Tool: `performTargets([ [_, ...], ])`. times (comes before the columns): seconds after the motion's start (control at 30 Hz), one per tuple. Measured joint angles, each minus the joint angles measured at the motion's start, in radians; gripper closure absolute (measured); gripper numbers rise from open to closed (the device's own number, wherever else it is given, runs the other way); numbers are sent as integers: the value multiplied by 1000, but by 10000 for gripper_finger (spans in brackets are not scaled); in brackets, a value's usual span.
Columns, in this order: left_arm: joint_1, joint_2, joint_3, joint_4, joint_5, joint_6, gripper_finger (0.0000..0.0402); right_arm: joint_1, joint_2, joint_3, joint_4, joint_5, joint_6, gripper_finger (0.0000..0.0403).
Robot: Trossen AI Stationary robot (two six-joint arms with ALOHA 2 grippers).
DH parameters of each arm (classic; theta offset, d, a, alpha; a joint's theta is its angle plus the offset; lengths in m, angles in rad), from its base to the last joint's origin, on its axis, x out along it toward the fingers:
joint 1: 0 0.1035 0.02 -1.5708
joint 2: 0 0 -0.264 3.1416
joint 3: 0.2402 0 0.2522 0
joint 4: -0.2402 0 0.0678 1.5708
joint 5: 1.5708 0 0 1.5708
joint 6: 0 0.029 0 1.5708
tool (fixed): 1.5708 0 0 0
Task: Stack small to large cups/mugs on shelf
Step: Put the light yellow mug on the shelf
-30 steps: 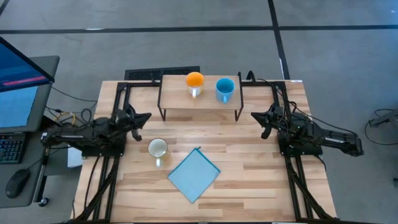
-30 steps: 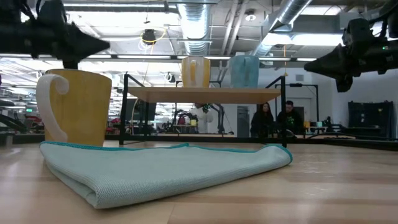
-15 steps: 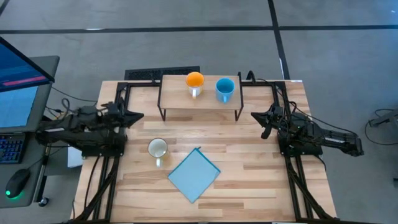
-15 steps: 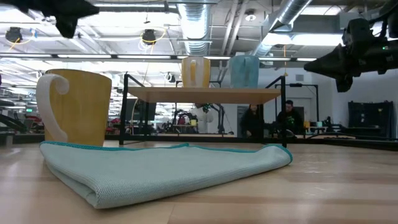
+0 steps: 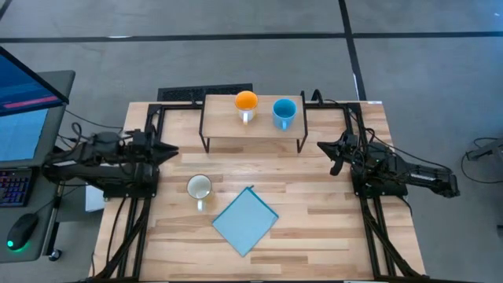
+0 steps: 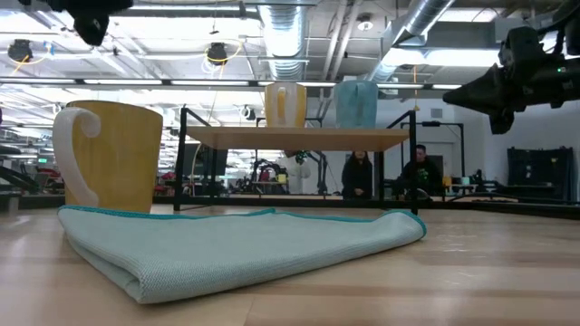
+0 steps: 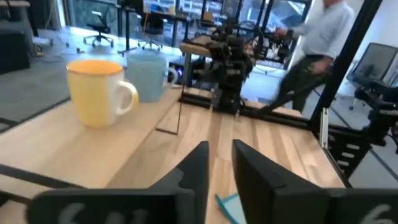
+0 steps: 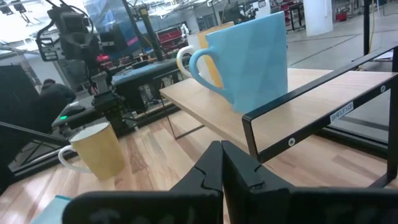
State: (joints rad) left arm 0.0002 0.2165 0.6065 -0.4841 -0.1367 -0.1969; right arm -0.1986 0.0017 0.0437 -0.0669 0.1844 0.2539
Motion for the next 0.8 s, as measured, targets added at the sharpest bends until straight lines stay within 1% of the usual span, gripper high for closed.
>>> performTargets([
  [0.07, 0, 0, -12, -3, 1, -10, 318, 0, 0, 0, 0, 0, 0, 381],
  [0.17, 0, 0, -19, -8, 1, -71, 287, 0, 0, 0, 0, 0, 0, 381],
  [0.3, 0, 0, -19, -29, 1, -156, 259, 0, 0, 0, 0, 0, 0, 381],
  [0.47, 0, 0, -19, -38, 9, -219, 249, 0, 0, 0, 0, 0, 0, 381],
  [0.67, 0, 0, -19, -36, 1, -390, 248, 0, 0, 0, 0, 0, 0, 381],
  [0.8, 0, 0, -19, -38, 1, -365, 248, 0, 0, 0, 0, 0, 0, 381],
])
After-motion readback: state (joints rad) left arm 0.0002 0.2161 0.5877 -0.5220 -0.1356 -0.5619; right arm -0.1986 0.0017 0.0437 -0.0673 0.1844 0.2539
